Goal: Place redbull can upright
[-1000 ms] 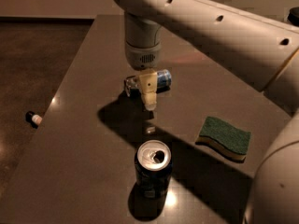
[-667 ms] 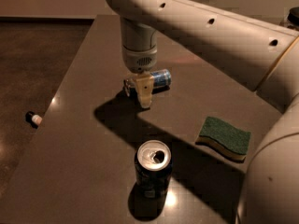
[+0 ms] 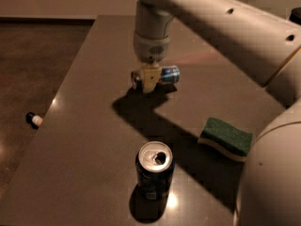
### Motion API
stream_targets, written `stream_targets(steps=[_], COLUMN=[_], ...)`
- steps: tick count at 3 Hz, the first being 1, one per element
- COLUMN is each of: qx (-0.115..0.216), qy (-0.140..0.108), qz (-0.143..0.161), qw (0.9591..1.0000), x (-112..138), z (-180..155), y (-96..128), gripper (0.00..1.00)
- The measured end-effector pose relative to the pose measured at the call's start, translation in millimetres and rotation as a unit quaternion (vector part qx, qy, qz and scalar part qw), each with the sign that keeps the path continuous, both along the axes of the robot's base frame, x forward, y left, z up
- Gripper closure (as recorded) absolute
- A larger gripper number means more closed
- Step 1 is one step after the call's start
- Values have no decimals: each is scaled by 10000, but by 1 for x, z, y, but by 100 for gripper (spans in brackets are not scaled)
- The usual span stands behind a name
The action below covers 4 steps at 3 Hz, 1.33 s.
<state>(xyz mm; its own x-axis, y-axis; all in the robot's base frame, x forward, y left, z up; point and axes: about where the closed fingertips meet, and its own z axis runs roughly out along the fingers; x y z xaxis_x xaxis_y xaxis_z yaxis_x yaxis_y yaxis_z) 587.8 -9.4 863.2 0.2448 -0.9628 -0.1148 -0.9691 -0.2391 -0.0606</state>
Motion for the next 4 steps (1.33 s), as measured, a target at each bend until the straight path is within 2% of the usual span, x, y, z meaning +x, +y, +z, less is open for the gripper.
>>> stream_targets(steps=[1, 2, 3, 4], qx=[649, 1415, 2431, 3436], qy=[50, 125, 330, 484], qz=[-245, -597, -1171, -1804], qw=[9976, 9881, 9623, 9204], x=[8, 16, 16, 19], z=[32, 50, 61, 71], y=[-12, -28, -54, -78], gripper=[100, 100, 100, 100])
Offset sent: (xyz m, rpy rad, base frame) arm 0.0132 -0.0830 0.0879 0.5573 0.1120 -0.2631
